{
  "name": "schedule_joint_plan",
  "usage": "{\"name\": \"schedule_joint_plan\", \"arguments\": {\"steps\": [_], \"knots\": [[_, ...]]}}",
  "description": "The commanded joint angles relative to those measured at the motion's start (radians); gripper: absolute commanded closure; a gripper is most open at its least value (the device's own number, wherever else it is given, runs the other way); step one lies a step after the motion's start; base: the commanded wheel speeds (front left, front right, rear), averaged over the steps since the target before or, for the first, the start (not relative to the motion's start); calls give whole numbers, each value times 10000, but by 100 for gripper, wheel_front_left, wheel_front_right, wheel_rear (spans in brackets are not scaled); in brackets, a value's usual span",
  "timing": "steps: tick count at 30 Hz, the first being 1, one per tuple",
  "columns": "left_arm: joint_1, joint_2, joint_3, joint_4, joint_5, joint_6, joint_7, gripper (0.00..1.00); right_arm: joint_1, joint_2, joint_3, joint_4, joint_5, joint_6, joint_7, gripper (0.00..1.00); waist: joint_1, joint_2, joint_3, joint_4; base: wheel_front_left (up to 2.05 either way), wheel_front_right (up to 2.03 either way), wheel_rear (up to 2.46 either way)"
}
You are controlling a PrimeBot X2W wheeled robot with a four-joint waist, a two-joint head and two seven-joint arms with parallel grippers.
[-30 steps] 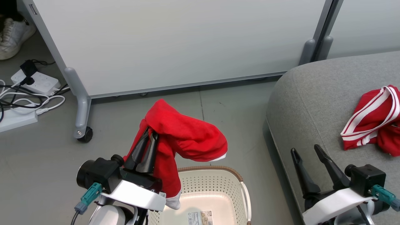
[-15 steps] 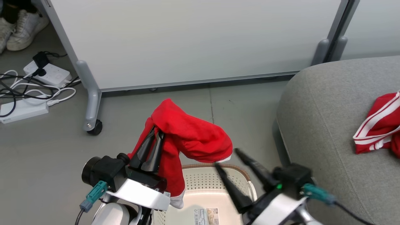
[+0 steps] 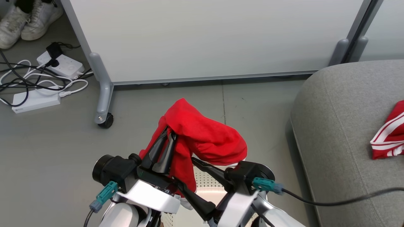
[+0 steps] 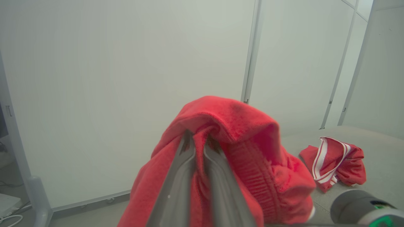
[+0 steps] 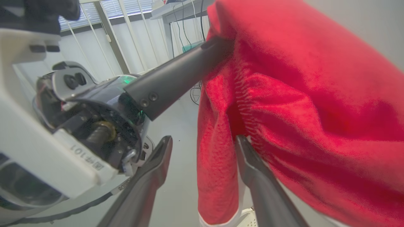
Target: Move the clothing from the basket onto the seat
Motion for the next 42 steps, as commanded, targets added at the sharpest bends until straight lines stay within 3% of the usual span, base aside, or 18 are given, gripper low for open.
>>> {"name": "schedule_joint_plan", "arguments": {"steps": [1,2,3,4,5,18,19,20,21,27,33,42], "knots": [[-150,22,5,-13,-85,-44,-62,100,-293,-60,150,313,12,22,-128,0,0,0,33,60,0,0,0],[-175,29,-3,-13,-85,-57,-58,100,-398,-53,289,464,189,24,-223,4,0,0,46,92,0,0,0],[-193,39,-12,-11,-95,-64,-55,100,-527,-53,366,631,290,22,-308,51,0,0,61,114,0,0,0],[-189,58,-21,-6,-110,-79,-63,100,-677,-60,438,825,319,22,-398,84,0,0,68,129,0,0,0],[-192,71,-35,-4,-107,-93,-71,100,-764,-65,504,979,437,22,-469,100,0,0,77,147,0,0,0],[-258,88,-165,-156,-292,-184,-112,100,-1573,-59,723,2049,1164,22,-1044,100,0,0,144,66,0,0,0],[-256,89,-178,-168,-344,-201,-107,92,-1600,-59,621,2105,1152,22,-1106,100,0,0,142,44,0,0,0],[-241,116,-218,-165,-347,-219,-52,34,-1644,-60,505,2162,1111,22,-1155,100,0,0,142,23,0,0,0],[-249,152,-236,-217,-305,-196,-63,0,-1692,-63,402,2219,1053,22,-1186,100,0,0,141,-11,0,0,0],[-161,349,-483,-500,-110,-232,19,0,-1837,-54,-539,2614,727,22,-1296,100,0,0,185,-265,0,0,0],[-117,907,-1315,-637,260,-444,545,0,-1719,-51,-1542,2914,316,24,-1384,100,0,0,271,-555,0,0,0],[168,1512,-2269,-491,248,-565,1041,0,-1136,-65,-2727,2749,-412,22,-1173,100,0,0,347,-1380,0,0,0]]}}
